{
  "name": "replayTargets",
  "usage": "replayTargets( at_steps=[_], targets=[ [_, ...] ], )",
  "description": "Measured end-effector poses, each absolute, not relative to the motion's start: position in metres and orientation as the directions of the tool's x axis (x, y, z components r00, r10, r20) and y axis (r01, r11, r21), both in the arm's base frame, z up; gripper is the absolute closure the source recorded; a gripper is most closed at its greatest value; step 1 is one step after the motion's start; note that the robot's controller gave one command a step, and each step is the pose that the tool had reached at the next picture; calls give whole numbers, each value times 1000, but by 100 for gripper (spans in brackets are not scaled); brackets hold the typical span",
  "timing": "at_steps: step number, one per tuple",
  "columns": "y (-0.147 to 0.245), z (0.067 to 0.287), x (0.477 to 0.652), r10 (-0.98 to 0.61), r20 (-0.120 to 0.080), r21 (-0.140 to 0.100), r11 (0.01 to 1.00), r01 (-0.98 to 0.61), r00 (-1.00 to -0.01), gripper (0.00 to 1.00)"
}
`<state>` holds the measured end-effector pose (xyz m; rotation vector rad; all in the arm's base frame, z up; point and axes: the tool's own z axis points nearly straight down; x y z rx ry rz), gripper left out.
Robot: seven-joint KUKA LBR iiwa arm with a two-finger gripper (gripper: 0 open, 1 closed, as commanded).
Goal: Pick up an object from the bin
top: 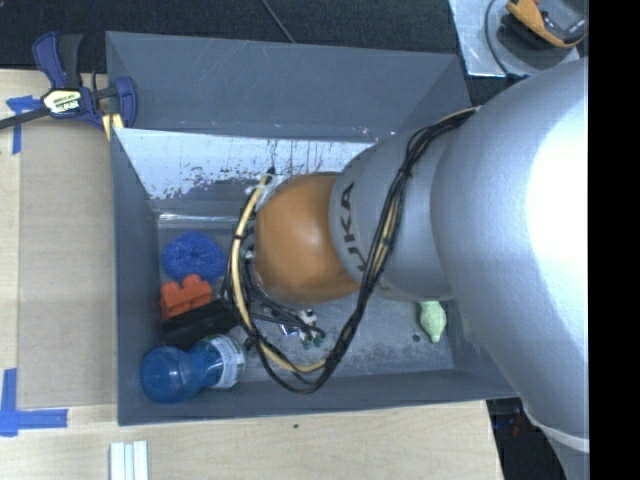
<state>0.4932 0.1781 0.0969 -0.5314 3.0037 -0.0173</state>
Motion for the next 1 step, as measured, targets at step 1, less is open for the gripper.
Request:
replayTargets(
  at_steps=[1],
  targets=[
    [206, 82, 498, -453, -75, -66, 891, -449, -888, 100]
  ],
)
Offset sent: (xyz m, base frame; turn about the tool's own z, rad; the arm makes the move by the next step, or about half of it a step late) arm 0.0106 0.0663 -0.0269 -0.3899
